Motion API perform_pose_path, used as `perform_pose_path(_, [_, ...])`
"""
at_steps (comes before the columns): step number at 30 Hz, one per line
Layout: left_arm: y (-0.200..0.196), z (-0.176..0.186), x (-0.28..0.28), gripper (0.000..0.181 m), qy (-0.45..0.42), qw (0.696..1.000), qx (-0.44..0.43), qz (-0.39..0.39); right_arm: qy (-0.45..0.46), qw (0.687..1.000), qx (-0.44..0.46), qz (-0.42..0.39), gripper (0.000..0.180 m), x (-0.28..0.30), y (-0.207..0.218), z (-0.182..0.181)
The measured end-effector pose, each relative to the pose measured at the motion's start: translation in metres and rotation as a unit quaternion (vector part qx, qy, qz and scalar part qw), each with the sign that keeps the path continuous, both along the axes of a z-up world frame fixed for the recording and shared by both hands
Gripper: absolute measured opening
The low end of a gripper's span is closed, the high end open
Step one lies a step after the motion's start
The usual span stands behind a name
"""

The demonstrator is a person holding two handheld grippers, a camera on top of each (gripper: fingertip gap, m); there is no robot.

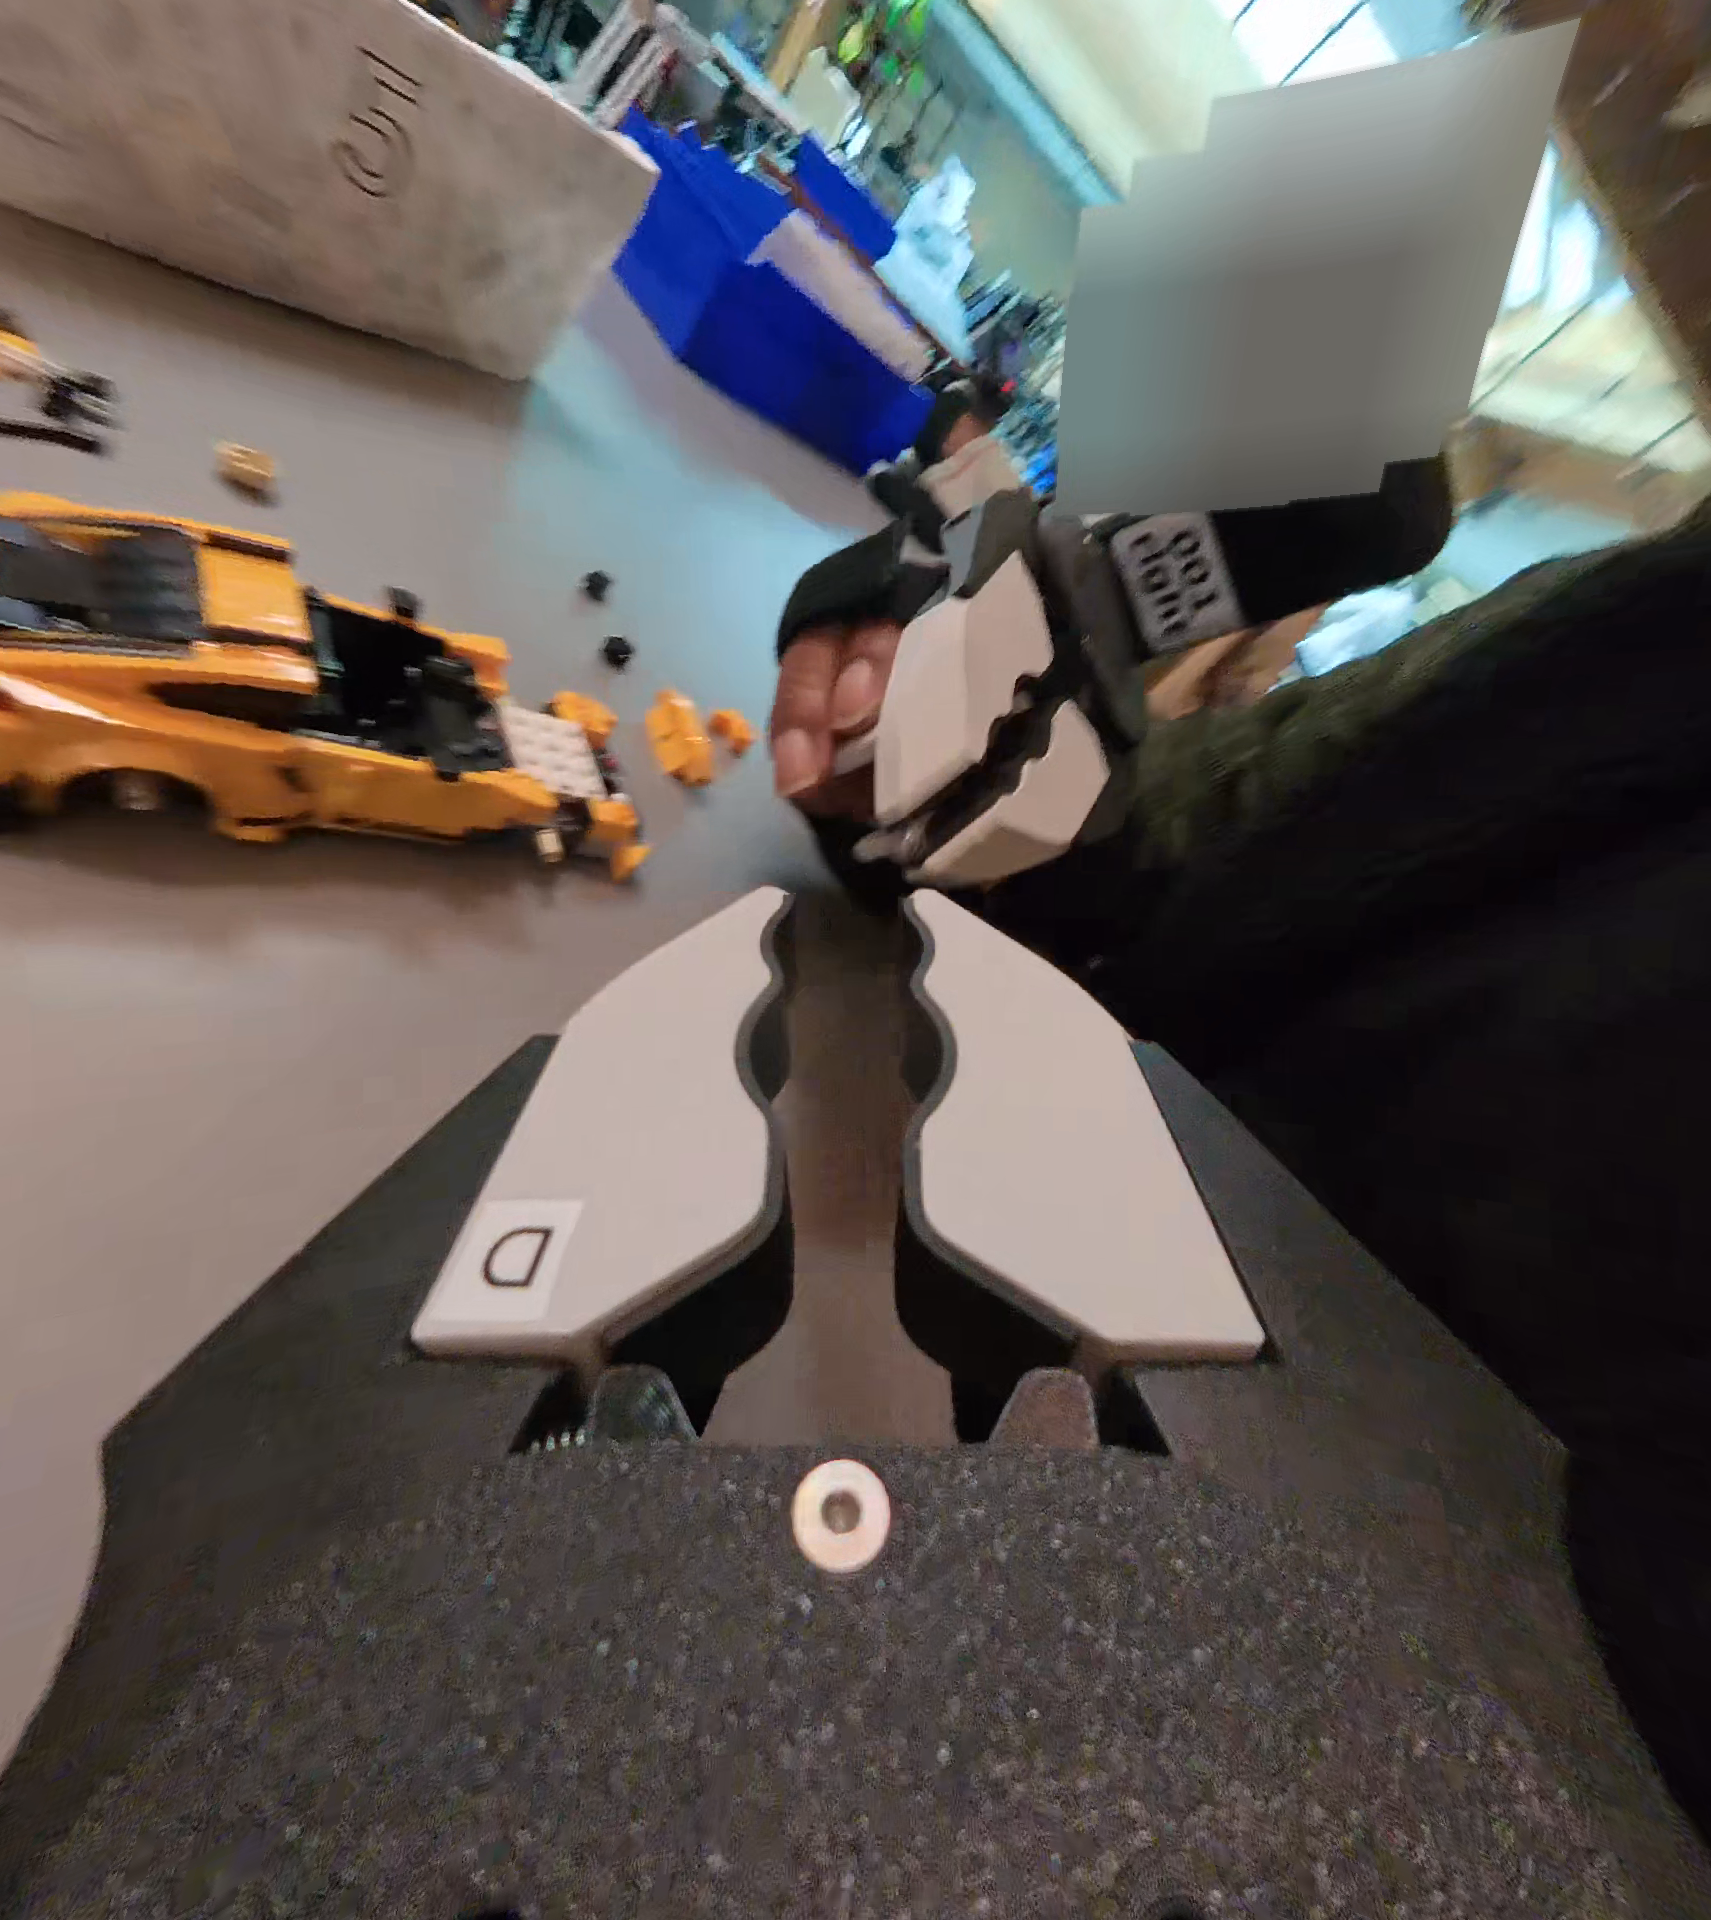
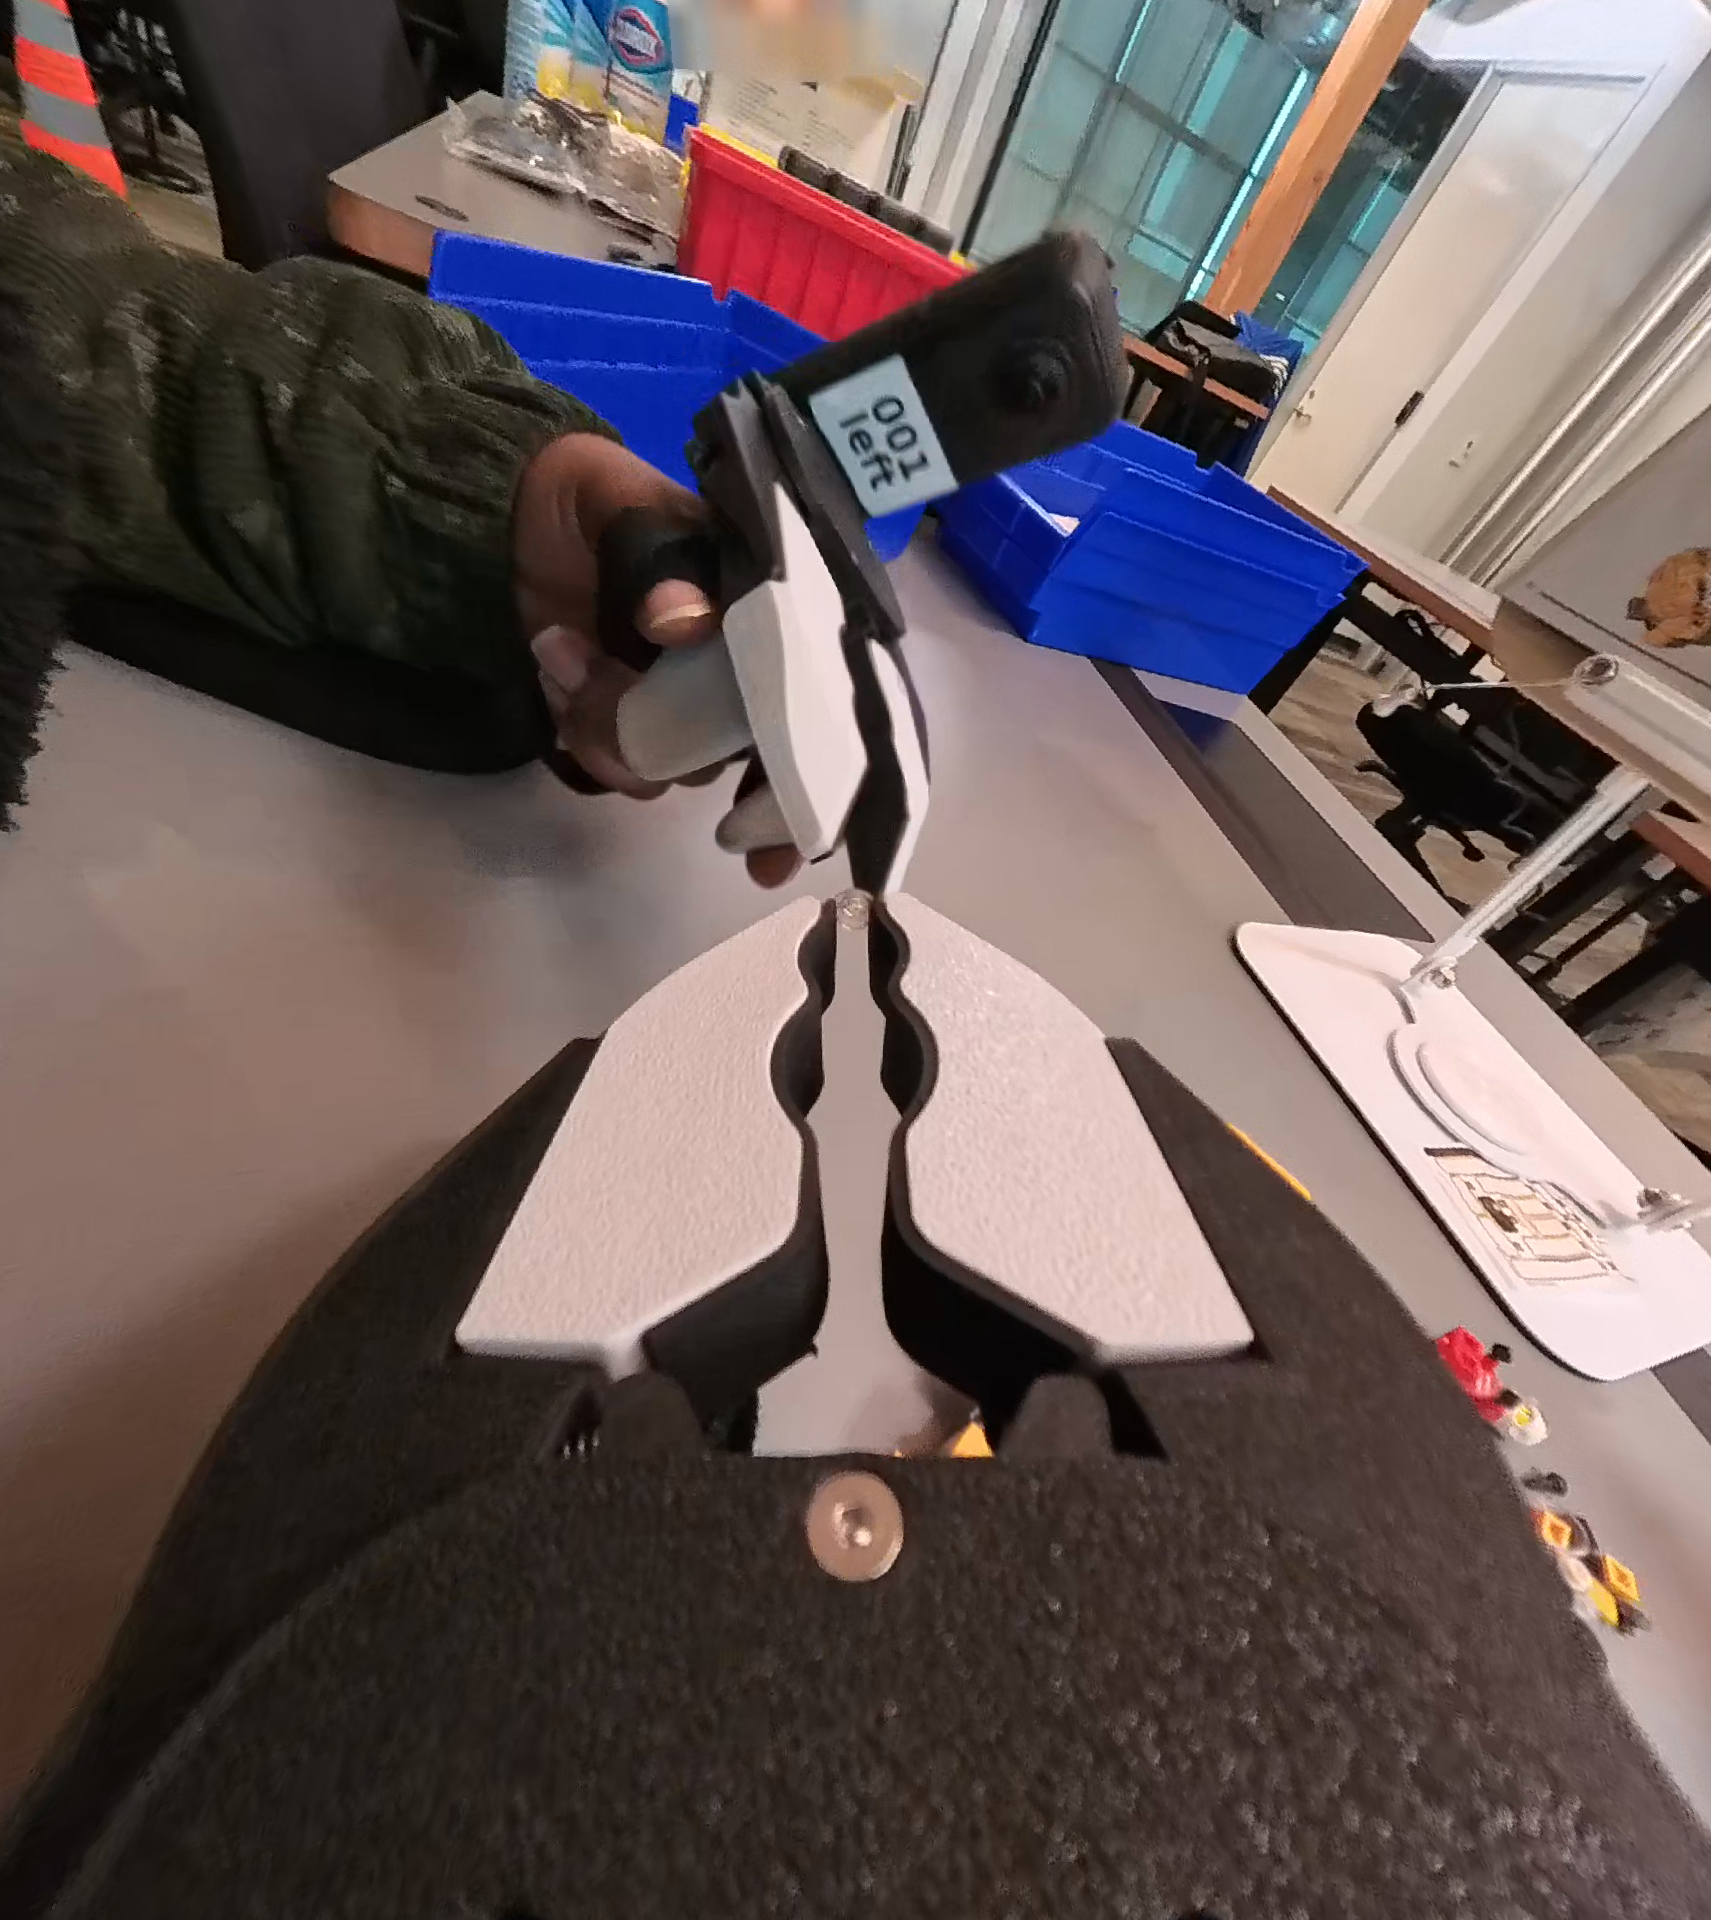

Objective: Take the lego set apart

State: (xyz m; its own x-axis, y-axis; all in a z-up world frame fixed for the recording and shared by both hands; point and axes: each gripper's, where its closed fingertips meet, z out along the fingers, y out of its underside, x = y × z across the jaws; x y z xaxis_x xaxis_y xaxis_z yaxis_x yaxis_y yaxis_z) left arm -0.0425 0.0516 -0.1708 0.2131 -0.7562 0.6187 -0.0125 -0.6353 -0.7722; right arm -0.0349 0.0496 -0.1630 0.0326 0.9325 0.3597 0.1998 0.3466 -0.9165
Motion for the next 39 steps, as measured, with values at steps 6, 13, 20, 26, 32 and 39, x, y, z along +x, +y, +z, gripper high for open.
perform_pose_path(6, [-0.008,0.003,0.013,0.015,-0.043,0.998,-0.045,-0.032,0.001,1.000,0.005,0.014,0.006,-0.002,-0.006,0.000])
perform_pose_path(13, [-0.013,0.008,0.018,0.008,-0.076,0.993,-0.076,-0.053,-0.006,1.000,0.017,0.021,0.006,-0.003,-0.010,-0.002])
perform_pose_path(20, [0.009,-0.019,-0.016,0.007,0.090,0.995,0.017,0.026,-0.007,1.000,0.007,-0.013,0.006,0.001,0.003,-0.001])
perform_pose_path(26, [0.054,-0.065,-0.145,0.008,0.426,0.874,0.116,0.203,0.006,0.997,-0.019,-0.070,0.006,0.012,0.030,0.004])
perform_pose_path(32, [0.056,-0.082,-0.175,0.023,0.503,0.831,0.117,0.206,-0.004,0.997,-0.019,-0.080,0.005,0.012,0.033,0.000])
perform_pose_path(39, [0.056,-0.082,-0.172,0.029,0.507,0.829,0.129,0.198,-0.004,0.996,-0.026,-0.086,0.004,0.013,0.035,-0.001])
